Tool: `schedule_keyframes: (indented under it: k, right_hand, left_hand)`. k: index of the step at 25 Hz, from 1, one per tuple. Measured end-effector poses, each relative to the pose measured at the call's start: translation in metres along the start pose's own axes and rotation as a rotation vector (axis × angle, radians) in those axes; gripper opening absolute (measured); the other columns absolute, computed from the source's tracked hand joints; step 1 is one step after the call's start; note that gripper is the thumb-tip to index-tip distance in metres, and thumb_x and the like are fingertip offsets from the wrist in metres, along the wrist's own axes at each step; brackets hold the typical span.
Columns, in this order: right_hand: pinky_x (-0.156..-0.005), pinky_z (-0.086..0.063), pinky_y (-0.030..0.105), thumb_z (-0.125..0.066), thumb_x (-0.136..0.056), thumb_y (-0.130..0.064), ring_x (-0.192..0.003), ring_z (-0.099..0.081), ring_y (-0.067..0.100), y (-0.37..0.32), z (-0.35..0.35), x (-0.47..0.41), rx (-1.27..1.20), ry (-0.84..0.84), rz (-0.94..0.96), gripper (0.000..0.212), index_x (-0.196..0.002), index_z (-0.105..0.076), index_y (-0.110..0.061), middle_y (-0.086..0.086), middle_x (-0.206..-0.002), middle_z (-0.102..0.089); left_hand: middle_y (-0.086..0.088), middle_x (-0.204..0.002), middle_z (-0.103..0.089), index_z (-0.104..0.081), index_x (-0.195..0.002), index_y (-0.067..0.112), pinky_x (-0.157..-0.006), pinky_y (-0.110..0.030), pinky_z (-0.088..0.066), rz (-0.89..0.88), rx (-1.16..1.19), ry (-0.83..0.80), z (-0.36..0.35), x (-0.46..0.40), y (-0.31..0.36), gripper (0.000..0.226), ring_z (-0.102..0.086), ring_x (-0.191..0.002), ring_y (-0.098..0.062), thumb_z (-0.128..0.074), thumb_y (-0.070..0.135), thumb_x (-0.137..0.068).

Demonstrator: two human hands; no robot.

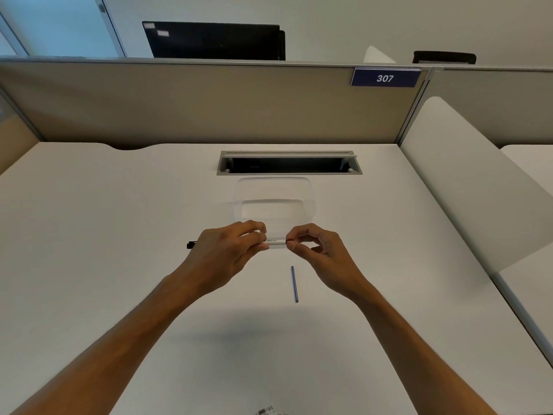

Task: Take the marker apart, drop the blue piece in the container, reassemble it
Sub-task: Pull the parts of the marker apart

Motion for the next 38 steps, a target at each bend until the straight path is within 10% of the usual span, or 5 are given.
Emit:
schedule_keyframes:
  k: [5,17,23,38]
  right_hand:
    - [-0.069,-0.047,0.019,-0.065,-0.092,-0.034,-0.091,-0.064,0.002,0.0043,0.0015,-0.0019,0.035,0.034,-0.035,0.015,-0.095,-0.069,-0.021,-0.011,-0.094,-0.071]
    - [-0.071,-0.048,0.015,-0.067,-0.092,-0.023,-0.095,-0.064,0.001,0.0071,-0.0026,-0.0021,0.02,0.01,-0.007,0.009,-0.099,-0.067,-0.019,-0.009,-0.099,-0.07]
    - [-0.065,-0.044,0.011,-0.053,-0.09,-0.051,-0.086,-0.06,-0.002,0.0028,-0.0057,-0.003,0.101,0.049,0.009,0.027,-0.092,-0.066,-0.027,-0.013,-0.091,-0.068]
    - [-0.073,-0.049,0.02,-0.064,-0.094,-0.027,-0.095,-0.064,0.008,0.0031,-0.0051,-0.0041,0.053,0.012,0.033,0.013,-0.101,-0.068,-0.017,-0.007,-0.099,-0.07]
  left_hand:
    - [0.0,-0.108,-0.07,-0.069,-0.099,0.013,-0.049,-0.019,-0.038,-0.008,-0.012,-0.008,-0.0013,-0.0019,-0.0001,0.017,-0.063,-0.066,-0.017,-0.06,0.023,-0.088]
    - [0.001,-0.111,-0.069,-0.068,-0.1,0.012,-0.048,-0.028,-0.051,-0.015,-0.009,-0.018,-0.0046,-0.002,-0.0006,0.028,-0.065,-0.07,-0.018,-0.047,0.03,-0.092]
    - [0.0,-0.112,-0.069,-0.068,-0.099,0.013,-0.049,-0.026,-0.05,-0.014,-0.011,-0.036,-0.0058,-0.0031,0.0005,0.028,-0.065,-0.069,-0.018,-0.048,0.03,-0.092]
    - [0.002,-0.107,-0.068,-0.067,-0.097,0.012,-0.044,-0.027,-0.046,-0.012,0.0,-0.014,0.0027,-0.0043,-0.0017,0.025,-0.059,-0.059,-0.016,-0.048,0.029,-0.092]
Point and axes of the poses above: each hand's wrist, its own x-axis away from the middle knuckle, its own z-axis out of the back of the hand, y = z × x, the point moved 10 cm from there along -x, towards the middle knuckle
